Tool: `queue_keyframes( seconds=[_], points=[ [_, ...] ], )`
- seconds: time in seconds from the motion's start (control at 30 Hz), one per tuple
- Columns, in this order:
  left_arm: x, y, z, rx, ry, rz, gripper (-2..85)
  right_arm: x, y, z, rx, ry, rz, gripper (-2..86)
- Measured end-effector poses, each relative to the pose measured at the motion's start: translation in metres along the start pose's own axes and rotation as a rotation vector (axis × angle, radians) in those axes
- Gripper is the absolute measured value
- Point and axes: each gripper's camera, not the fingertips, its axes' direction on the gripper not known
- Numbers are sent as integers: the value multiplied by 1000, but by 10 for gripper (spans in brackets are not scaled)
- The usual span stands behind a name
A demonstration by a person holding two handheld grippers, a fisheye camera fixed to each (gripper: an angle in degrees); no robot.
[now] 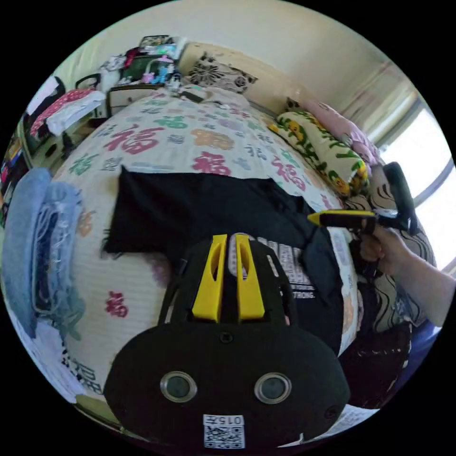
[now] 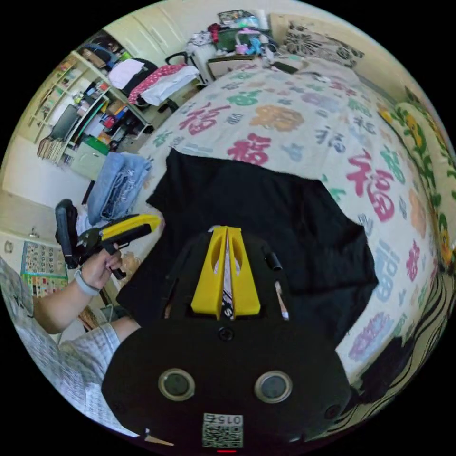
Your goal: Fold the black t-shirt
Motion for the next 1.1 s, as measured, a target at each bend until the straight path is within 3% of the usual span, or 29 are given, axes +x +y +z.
queue_keyframes(
  seconds=[0.07, 0.17, 0.43, 0.6, 0.7, 0.77, 0.9, 0.97, 1.1],
  points=[
    [-72, 9, -19, -70, -115, -91, 74, -48, -78, 15, -38, -72, -134, -9],
    [-140, 11, -27, -94, -87, -218, 83, -101, -160, 40, -101, -30, -253, -3],
    [-223, 12, -18, -131, -60, -461, 69, -173, -296, 113, -351, 5, -258, 49],
    [-242, 19, -33, -107, -47, -432, 16, -184, -323, 126, -432, 174, -280, -5],
    [-245, 25, -60, -18, -12, -359, 2, -173, -327, 91, -307, 95, -215, -8],
    [-229, 25, -88, 44, -24, -193, -2, -152, -318, 50, -184, 23, -134, -8],
    [-199, 25, -119, 88, -62, 2, -4, -124, -299, 23, -156, -81, -92, 1],
    [-199, 28, -117, 55, -80, -68, -5, -124, -302, 40, -270, -166, -75, 28],
    [-215, 35, -97, -19, -64, -237, -6, -143, -305, 84, -398, -133, -108, 62]
  ],
)
